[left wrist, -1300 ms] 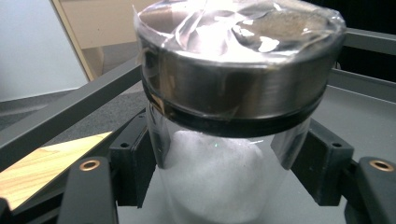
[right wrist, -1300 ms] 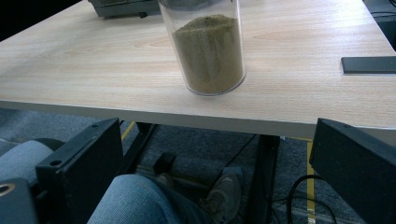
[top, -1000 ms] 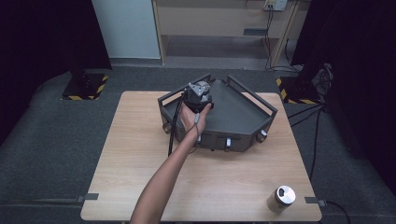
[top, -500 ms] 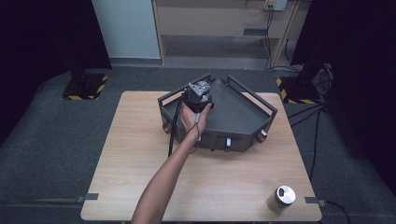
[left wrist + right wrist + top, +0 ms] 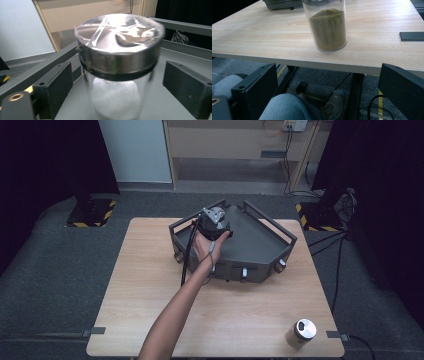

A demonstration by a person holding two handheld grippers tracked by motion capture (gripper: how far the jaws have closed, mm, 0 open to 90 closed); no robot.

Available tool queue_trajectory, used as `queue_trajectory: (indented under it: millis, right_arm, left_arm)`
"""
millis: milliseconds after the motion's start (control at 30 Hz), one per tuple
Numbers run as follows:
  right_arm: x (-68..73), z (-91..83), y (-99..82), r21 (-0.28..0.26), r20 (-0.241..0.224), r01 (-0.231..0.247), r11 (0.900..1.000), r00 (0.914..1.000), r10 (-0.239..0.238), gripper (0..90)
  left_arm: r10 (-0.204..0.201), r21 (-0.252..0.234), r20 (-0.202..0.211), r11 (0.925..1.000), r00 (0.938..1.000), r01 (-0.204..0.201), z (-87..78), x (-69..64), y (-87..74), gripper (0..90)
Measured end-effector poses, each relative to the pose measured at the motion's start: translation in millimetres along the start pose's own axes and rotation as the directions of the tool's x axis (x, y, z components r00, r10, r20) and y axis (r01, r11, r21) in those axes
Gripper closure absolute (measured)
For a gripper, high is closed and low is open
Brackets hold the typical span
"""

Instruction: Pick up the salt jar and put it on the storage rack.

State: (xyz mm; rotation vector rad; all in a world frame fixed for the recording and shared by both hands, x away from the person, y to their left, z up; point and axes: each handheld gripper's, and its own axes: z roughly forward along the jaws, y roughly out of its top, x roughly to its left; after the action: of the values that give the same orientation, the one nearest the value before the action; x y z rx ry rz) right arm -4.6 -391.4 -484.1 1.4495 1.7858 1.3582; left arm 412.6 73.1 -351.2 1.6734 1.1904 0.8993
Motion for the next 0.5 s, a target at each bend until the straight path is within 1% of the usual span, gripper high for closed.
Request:
queue_trajectory:
  millis: [33, 200, 267, 400, 433, 500]
  right_arm:
    - [0.2, 0.1, 0.2, 0.000, -0.001, 0.001, 1.0000, 1.0000, -0.001, 3.3]
    - [1.1, -1.2, 0.4, -0.003, -0.005, 0.005, 1.0000, 1.0000, -0.005, 3.2]
    - [1.2, -2.0, 0.5, -0.003, -0.005, 0.006, 1.0000, 1.0000, -0.006, 3.3]
    - [1.0, -2.7, 0.4, -0.006, -0.008, 0.010, 0.9999, 0.9999, -0.010, 3.3]
    - [1.1, -2.8, 0.4, -0.006, -0.009, 0.012, 0.9999, 0.9999, -0.012, 3.3]
    - [1.4, -3.0, 0.4, -0.009, -0.012, 0.013, 0.9999, 0.9998, -0.013, 3.2]
  left_arm:
    - [0.003, -0.001, -0.010, 1.0000, 0.9999, -0.003, -3.2, -2.2, 0.8, 6.4]
    - [0.007, 0.002, -0.016, 1.0000, 0.9998, -0.007, -13.1, -1.4, 2.4, 5.6]
    - [0.016, 0.013, -0.021, 0.9998, 0.9996, -0.016, -17.9, -0.6, 3.7, 5.4]
    - [0.015, 0.031, -0.017, 0.9994, 0.9997, -0.015, -29.1, 1.8, 4.5, 4.8]
    - [0.012, 0.027, -0.015, 0.9996, 0.9998, -0.012, -32.6, 2.5, 3.6, 4.8]
    - [0.020, 0.013, -0.016, 0.9997, 0.9997, -0.020, -39.8, 2.7, 0.4, 4.8]
